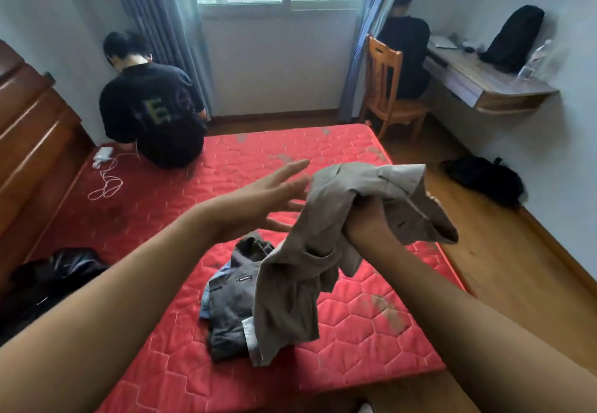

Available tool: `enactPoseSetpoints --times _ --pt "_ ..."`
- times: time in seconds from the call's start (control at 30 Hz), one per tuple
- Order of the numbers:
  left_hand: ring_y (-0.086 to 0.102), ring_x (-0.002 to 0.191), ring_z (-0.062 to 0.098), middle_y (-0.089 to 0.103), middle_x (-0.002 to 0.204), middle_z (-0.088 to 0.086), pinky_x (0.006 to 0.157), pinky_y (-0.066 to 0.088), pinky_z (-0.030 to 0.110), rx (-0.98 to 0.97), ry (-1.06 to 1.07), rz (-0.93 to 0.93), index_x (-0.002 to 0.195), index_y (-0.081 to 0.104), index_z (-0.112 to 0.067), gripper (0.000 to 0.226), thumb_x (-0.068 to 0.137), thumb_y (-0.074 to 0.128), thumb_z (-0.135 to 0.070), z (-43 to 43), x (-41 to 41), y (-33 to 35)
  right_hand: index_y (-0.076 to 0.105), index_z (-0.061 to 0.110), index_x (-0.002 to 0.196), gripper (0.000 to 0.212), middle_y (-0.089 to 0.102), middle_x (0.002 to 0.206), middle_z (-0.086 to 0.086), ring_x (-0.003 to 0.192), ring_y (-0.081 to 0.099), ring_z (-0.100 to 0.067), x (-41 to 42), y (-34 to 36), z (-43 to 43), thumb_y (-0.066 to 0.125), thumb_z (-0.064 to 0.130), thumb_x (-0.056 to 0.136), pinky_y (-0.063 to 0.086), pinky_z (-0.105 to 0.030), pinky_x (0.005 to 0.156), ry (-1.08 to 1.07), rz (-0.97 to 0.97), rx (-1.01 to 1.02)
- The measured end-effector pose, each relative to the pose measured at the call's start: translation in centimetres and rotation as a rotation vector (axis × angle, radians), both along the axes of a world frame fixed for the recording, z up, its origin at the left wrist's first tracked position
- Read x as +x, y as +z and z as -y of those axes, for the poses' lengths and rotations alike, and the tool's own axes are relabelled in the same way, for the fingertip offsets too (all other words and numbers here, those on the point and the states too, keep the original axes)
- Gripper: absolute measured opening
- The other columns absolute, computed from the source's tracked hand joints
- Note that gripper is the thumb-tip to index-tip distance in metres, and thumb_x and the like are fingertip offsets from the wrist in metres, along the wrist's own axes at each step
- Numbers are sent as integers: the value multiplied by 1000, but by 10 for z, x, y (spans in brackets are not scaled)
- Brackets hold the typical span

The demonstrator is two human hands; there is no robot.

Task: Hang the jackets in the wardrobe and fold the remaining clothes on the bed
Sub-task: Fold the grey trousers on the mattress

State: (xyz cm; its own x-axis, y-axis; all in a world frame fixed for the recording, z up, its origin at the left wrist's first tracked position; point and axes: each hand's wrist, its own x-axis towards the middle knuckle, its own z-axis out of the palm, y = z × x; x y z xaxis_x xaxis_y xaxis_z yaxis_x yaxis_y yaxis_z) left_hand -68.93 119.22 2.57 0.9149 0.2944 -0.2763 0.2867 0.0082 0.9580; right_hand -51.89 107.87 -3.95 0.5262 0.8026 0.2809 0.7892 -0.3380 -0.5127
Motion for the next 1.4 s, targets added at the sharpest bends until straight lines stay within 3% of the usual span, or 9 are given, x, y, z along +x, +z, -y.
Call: enactPoseSetpoints --times 0.2,0.43,0.53,0.77,0.87,1.07,1.2,1.3,1.4 --pt "49 125 4 45 138 -12 105 43 19 649 31 28 147 41 -44 94 65 83 -63 70 82 -3 73 2 73 25 71 67 -16 61 72 -32 52 1 53 63 26 72 58 -38 54 221 388 181" --pt "57 82 22 61 88 2 77 49 43 1115 243 116 91 67 -12 19 81 55 -23 98 141 -9 58 30 115 32 70 107 6 101 57 -4 114 -21 58 52 17 86 41 -21 93 374 72 498" --pt "52 69 24 58 73 3 68 45 46 1105 303 73 79 55 -11 6 85 55 -13 97 146 -4 47 51 136 41 49 134 39 123 47 16 132 -35 65 52 32 100 36 -10 103 461 -15 379" --pt "55 72 13 61 77 -5 69 46 33 962 380 38 90 60 -17 22 75 47 -6 85 119 17 60 27 103 18 73 97 -7 90 67 -31 185 -94 98 64 37 89 49 -36 82 189 157 104" --pt "61 77 9 64 85 -8 71 49 24 956 363 33 106 58 -23 51 71 44 13 85 102 27 64 8 122 52 73 108 -18 96 71 -37 196 -110 101 62 48 88 54 -39 82 101 17 4" --pt "60 74 -4 65 83 -13 67 43 8 1022 321 4 104 70 -22 67 65 36 20 73 66 49 26 46 155 103 33 152 32 133 35 1 199 -114 102 68 80 67 20 -9 111 467 172 16" --pt "57 65 5 65 76 -7 60 43 17 931 319 -52 97 68 -23 56 69 38 15 50 43 55 55 18 124 60 71 106 -9 92 69 -32 186 -117 86 69 9 67 58 -38 80 380 393 -32" --pt "49 61 16 58 72 4 57 41 34 815 314 -143 99 64 -28 40 71 44 -8 28 19 51 58 11 84 7 63 73 -11 71 65 -38 178 -85 68 58 10 77 54 -45 63 385 576 59" --pt "49 60 10 55 68 4 58 43 34 802 311 -158 99 58 -37 32 73 50 -20 9 -6 39 65 12 77 7 62 93 -11 94 58 -39 175 -55 49 71 15 79 50 -49 74 359 554 26"
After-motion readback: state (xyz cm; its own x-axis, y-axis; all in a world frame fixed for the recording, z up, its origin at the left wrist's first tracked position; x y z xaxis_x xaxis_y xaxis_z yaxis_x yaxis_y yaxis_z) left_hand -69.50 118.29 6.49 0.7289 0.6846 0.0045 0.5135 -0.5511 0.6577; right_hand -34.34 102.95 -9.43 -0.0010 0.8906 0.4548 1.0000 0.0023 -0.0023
